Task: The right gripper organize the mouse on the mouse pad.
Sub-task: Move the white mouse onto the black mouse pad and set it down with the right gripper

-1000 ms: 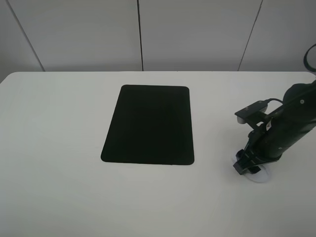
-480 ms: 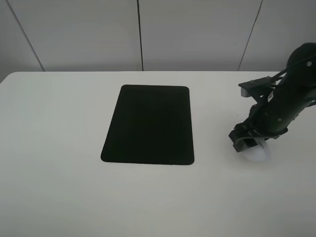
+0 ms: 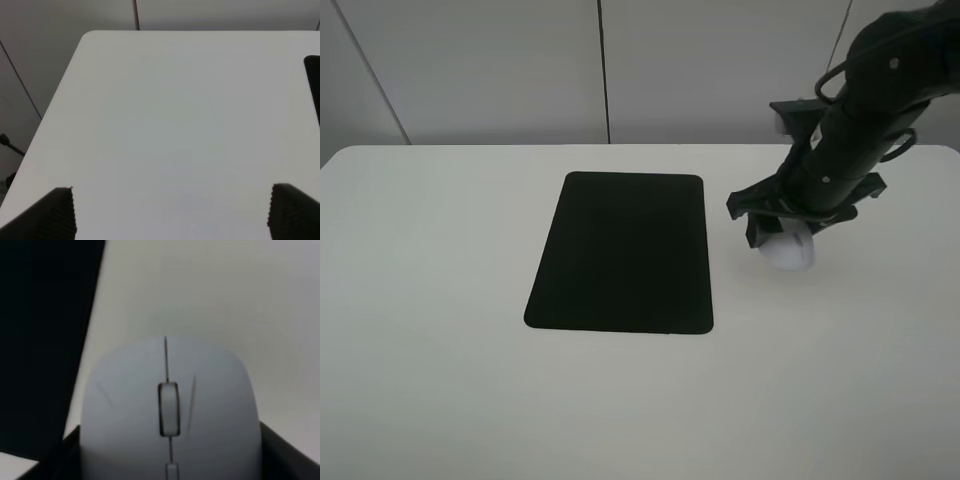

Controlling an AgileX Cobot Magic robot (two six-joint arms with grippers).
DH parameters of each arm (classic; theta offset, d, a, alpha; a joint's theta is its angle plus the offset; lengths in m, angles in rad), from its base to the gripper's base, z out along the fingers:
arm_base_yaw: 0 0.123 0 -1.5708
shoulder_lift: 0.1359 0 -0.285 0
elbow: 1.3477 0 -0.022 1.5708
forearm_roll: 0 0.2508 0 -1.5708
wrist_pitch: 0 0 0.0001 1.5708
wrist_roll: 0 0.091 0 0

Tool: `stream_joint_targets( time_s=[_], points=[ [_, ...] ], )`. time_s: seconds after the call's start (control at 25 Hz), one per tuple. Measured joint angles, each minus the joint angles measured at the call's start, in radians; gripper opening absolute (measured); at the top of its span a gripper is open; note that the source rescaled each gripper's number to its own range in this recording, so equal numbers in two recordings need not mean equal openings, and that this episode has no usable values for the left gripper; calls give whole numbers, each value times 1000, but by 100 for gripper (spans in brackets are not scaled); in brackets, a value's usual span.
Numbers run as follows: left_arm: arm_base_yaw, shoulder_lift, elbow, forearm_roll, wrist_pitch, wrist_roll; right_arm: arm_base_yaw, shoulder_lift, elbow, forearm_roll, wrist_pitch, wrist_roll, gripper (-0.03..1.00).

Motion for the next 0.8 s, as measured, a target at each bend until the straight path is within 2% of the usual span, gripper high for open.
stream_joint_targets(
  time_s=[0.48, 0.8],
  points=[
    [0, 0, 0, 0, 0, 0, 198, 274, -367, -49, 176, 121, 0],
    [0, 0, 0, 0, 0, 0, 266, 455, -594, -76, 214, 204, 0]
  ],
)
